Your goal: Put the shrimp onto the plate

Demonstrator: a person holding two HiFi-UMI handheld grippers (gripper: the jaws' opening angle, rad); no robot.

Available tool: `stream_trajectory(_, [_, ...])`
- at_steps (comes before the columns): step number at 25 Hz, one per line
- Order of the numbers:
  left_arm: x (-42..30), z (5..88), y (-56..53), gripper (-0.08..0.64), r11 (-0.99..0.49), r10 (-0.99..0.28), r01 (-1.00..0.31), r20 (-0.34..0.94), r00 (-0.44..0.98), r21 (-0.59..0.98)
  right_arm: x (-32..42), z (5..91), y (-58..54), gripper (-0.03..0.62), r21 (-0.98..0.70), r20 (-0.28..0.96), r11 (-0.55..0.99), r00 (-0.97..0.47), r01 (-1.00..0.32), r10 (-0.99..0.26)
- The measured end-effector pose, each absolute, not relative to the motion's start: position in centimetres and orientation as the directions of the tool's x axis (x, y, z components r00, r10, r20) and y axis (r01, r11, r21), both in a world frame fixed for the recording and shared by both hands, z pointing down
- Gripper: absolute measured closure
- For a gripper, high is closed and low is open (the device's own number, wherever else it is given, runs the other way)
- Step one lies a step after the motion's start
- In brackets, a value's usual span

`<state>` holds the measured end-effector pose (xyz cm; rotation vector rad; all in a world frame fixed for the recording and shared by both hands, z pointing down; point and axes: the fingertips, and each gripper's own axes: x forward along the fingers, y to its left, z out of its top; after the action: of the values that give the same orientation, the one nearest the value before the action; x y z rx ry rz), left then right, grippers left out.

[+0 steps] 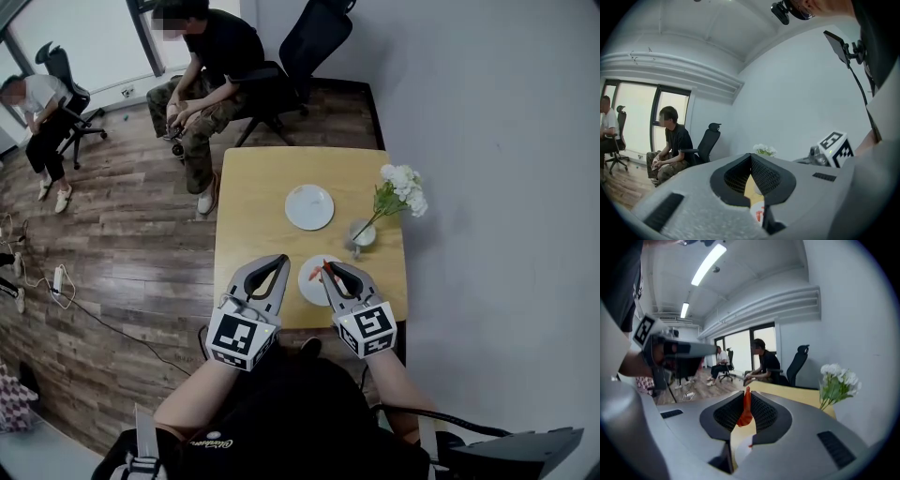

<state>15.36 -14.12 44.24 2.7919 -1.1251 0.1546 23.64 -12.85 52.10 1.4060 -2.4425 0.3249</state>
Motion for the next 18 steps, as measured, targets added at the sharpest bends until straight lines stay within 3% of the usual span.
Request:
stream_trajectory(4, [15.1, 44.6, -14.5, 0.557, -0.707, -0.688, -0.703, 0.153, 0.709, 0.077, 24.7, 61.2, -12.8, 0.546, -0.044, 0.596, 0.538, -0.455, -0.842, -0.662])
stream_trajectory(9, [14.1, 45.1, -14.6, 0.557, -0.697, -0.697, -0.713, 0.163, 0.699, 0.077, 24.8, 68.3, -12.1, 0.546, -0.017, 0.766, 0.622, -0.41, -0.783, -0.495])
stream_trajectory(18, [13.2, 44.7, -14.2, 0.557, -0.688, -0.704, -0.722, 0.172, 0.689, 0.071, 24.4, 73.6, -11.9, 0.546, 0.028, 0.884, 0.722, -0.32, -0.692, -0.34])
